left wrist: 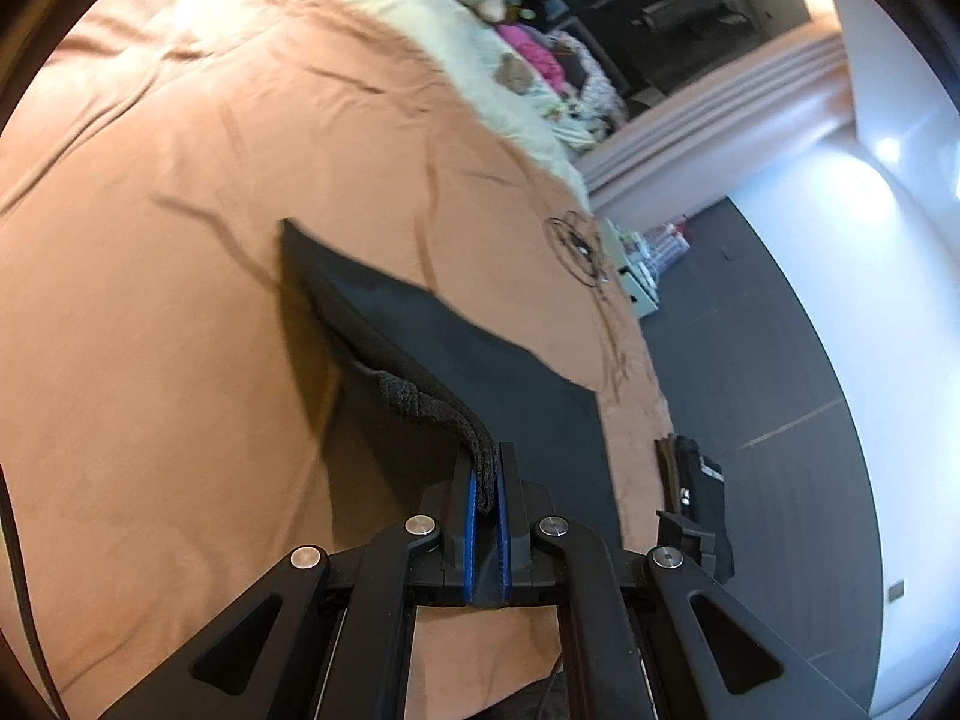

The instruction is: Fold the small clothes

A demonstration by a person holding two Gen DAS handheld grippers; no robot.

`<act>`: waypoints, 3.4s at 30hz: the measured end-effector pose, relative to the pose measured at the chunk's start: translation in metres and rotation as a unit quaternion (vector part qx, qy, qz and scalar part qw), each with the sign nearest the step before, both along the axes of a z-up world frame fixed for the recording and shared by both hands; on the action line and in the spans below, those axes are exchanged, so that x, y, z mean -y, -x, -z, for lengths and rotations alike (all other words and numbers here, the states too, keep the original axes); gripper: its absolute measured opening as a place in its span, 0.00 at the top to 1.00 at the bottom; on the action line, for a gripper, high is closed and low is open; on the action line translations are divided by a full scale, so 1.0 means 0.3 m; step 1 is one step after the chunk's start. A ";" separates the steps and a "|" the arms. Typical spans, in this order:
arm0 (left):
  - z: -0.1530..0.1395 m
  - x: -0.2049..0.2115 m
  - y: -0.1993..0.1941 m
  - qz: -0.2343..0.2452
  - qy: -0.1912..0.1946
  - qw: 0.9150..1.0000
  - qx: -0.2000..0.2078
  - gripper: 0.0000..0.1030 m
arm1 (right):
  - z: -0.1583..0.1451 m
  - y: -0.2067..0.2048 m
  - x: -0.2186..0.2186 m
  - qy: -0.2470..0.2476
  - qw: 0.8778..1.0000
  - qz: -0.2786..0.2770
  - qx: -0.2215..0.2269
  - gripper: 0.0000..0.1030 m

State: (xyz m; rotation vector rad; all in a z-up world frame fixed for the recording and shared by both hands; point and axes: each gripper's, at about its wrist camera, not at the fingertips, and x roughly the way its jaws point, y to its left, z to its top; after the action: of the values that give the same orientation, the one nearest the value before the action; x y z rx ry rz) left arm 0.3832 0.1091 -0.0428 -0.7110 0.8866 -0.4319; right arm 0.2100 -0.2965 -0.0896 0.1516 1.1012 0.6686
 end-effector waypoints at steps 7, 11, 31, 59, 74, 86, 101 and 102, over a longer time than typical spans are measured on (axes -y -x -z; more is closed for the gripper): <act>-0.108 0.188 -0.079 0.046 -0.012 0.999 0.022 0.95 | -0.071 0.055 0.153 -0.013 0.998 0.037 0.045 0.98; -0.146 0.310 -0.117 0.072 -0.017 0.997 0.029 0.95 | -0.077 0.084 0.227 -0.014 0.997 0.051 0.054 0.84; -0.135 0.907 -0.164 0.216 -0.036 0.975 0.023 0.95 | -0.138 0.228 0.661 -0.027 0.990 0.122 0.069 0.49; 0.224 0.646 -0.111 0.151 -0.167 0.968 -0.108 0.45 | -0.062 0.093 0.535 0.122 0.987 0.062 0.078 0.46; 0.415 0.697 -0.075 0.185 -0.255 0.937 -0.151 0.45 | -0.063 -0.042 0.560 0.103 0.992 0.061 0.047 0.73; 0.420 0.739 -0.085 0.191 -0.275 0.930 -0.150 0.46 | -0.048 -0.062 0.516 0.103 0.993 0.040 0.050 0.95; 0.432 0.809 -0.084 0.205 -0.301 0.919 -0.148 0.47 | -0.017 -0.030 0.693 0.008 0.994 0.109 0.004 0.98; 0.433 0.814 -0.084 0.204 -0.307 0.917 -0.149 0.49 | -0.016 -0.032 0.696 0.014 0.993 0.113 0.008 0.98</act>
State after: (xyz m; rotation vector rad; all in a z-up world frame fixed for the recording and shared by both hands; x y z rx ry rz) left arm 0.4084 -0.1352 -0.1727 0.0017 1.3859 -0.3850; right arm 0.2197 -0.5053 -0.0849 0.2421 1.0586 0.4504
